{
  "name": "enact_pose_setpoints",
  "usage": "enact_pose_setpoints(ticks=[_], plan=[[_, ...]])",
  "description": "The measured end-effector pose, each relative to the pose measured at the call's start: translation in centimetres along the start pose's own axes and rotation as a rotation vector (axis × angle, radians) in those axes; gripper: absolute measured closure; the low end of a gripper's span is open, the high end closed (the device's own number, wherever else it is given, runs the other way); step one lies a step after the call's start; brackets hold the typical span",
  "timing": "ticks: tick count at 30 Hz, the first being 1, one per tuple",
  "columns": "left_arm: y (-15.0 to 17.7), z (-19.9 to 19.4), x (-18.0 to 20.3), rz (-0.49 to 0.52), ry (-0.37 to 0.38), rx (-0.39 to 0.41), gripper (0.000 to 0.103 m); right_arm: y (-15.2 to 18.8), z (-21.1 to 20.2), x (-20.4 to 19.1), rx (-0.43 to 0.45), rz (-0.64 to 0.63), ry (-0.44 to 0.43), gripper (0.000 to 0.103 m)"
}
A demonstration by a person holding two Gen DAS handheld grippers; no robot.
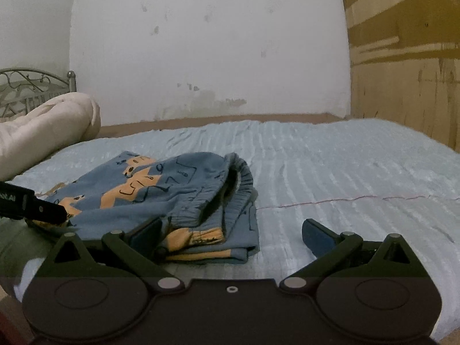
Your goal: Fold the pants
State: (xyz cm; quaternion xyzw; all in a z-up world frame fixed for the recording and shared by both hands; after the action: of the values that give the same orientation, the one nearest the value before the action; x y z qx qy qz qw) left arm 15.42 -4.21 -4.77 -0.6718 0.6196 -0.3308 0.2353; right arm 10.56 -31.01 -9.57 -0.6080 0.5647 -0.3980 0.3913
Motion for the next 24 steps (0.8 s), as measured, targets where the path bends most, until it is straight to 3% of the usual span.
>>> enact_pose_setpoints(ticks=[10,24], plan=[[1.4,-1.9,0.1,-0.009,-0.047,0.005,0.001,1.6,-1.7,0.0,0.079,0.005,-0.026,0.001],[1.8,-4.3,1.2,0.037,-0.068,0.031,0.001,1.2,-3.2,-0.6,0.139,0.026,-0.077,0.001]])
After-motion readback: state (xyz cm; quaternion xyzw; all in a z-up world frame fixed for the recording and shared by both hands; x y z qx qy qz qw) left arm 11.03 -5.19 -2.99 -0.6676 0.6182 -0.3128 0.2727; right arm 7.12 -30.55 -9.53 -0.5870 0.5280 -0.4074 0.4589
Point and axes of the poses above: each gripper's, at about its wrist camera, not at the fingertips, and z roughly the way its jaws point, x to its right, y to its underside, the point moved 2 cm from there along z, roughly the way its jaws point, and after that the axes turned 6 degrees about -z, right-handed, at the moved point
